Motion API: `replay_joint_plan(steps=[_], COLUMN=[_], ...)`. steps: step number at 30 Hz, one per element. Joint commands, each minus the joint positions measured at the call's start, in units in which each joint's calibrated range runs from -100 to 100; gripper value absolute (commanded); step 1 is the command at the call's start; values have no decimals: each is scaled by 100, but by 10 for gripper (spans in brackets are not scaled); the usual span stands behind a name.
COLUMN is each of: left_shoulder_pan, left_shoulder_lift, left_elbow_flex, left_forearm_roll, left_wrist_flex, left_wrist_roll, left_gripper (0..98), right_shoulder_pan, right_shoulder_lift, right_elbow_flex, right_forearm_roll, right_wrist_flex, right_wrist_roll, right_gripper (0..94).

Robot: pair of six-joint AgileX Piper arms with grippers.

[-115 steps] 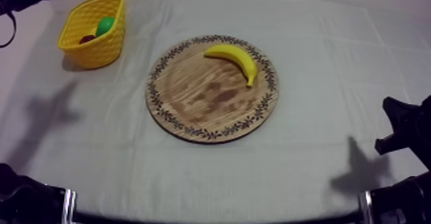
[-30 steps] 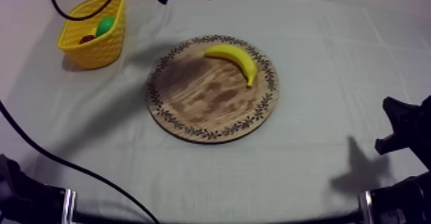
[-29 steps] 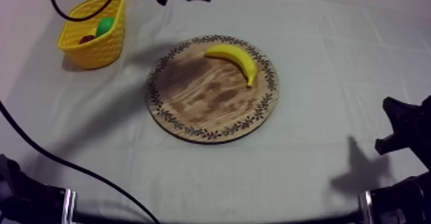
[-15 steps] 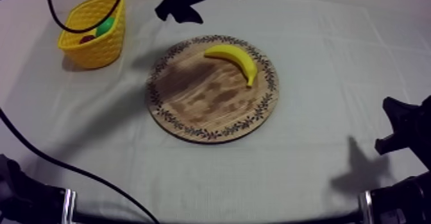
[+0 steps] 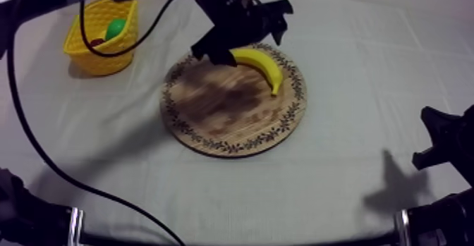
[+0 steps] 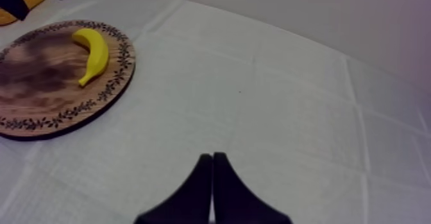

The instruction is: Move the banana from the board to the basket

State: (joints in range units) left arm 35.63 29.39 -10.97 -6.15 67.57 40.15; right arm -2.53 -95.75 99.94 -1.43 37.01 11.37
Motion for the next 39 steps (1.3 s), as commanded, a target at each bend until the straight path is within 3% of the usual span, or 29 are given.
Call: replay_joint_plan(steps=[1,5,12,22,27,39], left_shoulder_pan=[28,63,21,-131,-235,-298], left_shoulder_lift=[190,546,963,1553,1856,2378], left_elbow_flex=[-72,-313,-555,-1169,-1550,-2070], left_forearm_roll=[-47,-154,-552,-906,-941,-792], left_wrist_flex=[14,11,-259,-584,-600,-224], left_wrist_roll=[63,239,696,741,622,244], left_gripper=[751,749,727,698,691,696], right_shoulder_pan=[0,0,0,0,0,0], right_shoulder_lift=[0,0,0,0,0,0], right_elbow_flex=[-5,-5,-5,-5,-5,-5], right_forearm_roll=[-1,-1,-1,-1,-1,-1], right_wrist_flex=[0,0,0,0,0,0], right_wrist_roll=[-1,-1,-1,-1,-1,-1], right_gripper=[3,3,3,3,3,3])
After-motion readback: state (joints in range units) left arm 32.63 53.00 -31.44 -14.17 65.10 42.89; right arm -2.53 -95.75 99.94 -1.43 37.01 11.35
